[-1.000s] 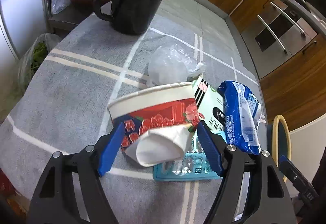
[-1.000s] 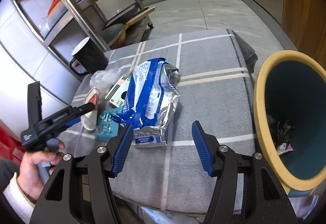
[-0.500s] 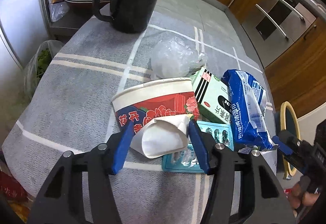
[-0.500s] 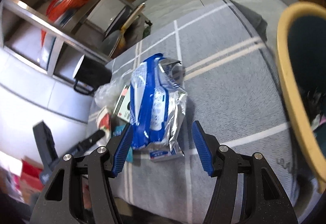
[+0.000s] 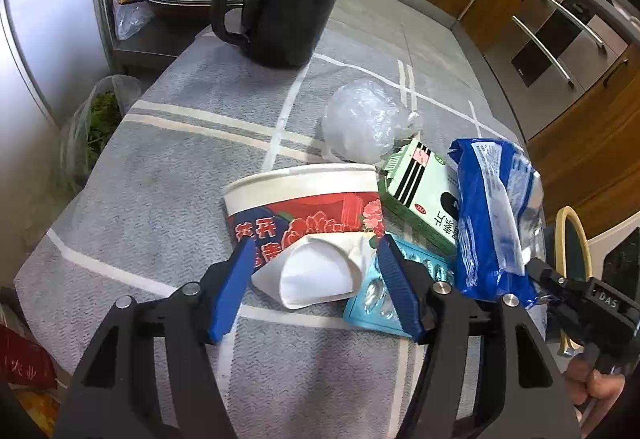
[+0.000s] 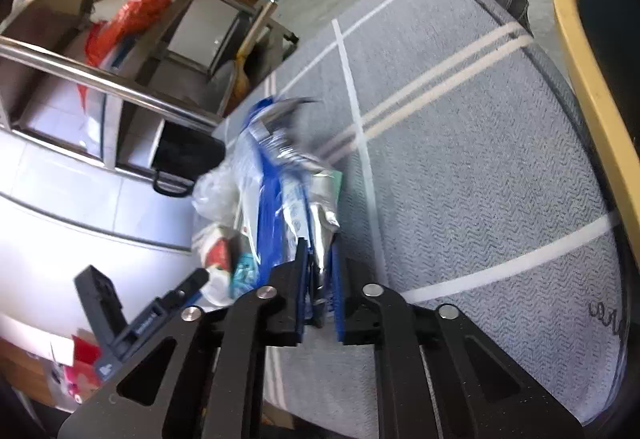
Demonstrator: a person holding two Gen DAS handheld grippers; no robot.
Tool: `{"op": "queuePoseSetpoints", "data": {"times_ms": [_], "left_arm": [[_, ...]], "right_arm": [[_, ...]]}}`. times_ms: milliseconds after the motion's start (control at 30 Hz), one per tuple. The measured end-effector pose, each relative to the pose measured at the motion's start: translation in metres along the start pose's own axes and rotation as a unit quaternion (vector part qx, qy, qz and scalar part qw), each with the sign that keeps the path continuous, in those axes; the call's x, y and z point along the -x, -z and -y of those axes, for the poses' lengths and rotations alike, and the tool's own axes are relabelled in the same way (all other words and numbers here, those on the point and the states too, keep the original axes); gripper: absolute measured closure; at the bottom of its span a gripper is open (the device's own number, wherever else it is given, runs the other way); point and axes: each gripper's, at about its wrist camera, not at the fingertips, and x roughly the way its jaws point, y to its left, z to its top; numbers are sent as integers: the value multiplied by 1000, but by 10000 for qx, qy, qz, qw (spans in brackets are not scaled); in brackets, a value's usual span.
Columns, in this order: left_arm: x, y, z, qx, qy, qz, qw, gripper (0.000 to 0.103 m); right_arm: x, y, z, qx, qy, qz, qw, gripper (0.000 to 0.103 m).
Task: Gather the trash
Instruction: 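Grasp the blue-silver snack bag with the right gripper and lift it, then grasp the small red-white paper cup with the left gripper while the right holds the bag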
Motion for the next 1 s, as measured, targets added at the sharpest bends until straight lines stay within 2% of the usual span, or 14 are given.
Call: {"op": "queuePoseSetpoints", "data": {"times_ms": [67, 233, 433, 833, 933, 1000], "left_arm": [[0, 1, -4, 51, -95, -8, 9999, 37], [1, -1, -17, 332, -66, 6, 9994, 36], [-12, -7, -42, 969, 418, 4, 9944, 33], [-8, -11, -63, 1573, 785, 256, 9841, 33], [-10, -14, -66, 1626, 848, 286, 9826, 37], [-14, -17, -65, 1560, 796, 264, 9842, 47]], "right_arm": [[5, -1, -3, 26, 7, 99, 9999, 92], [22, -3, -7, 13, -86, 344, 9994, 93], [40, -4, -17, 186, -149, 458, 9987, 93], [51, 0, -19, 298, -76, 506, 9982, 93], [52, 0, -21, 339, -55, 511, 9981, 93], [52, 1, -22, 347, -41, 511, 9981, 93]]}}
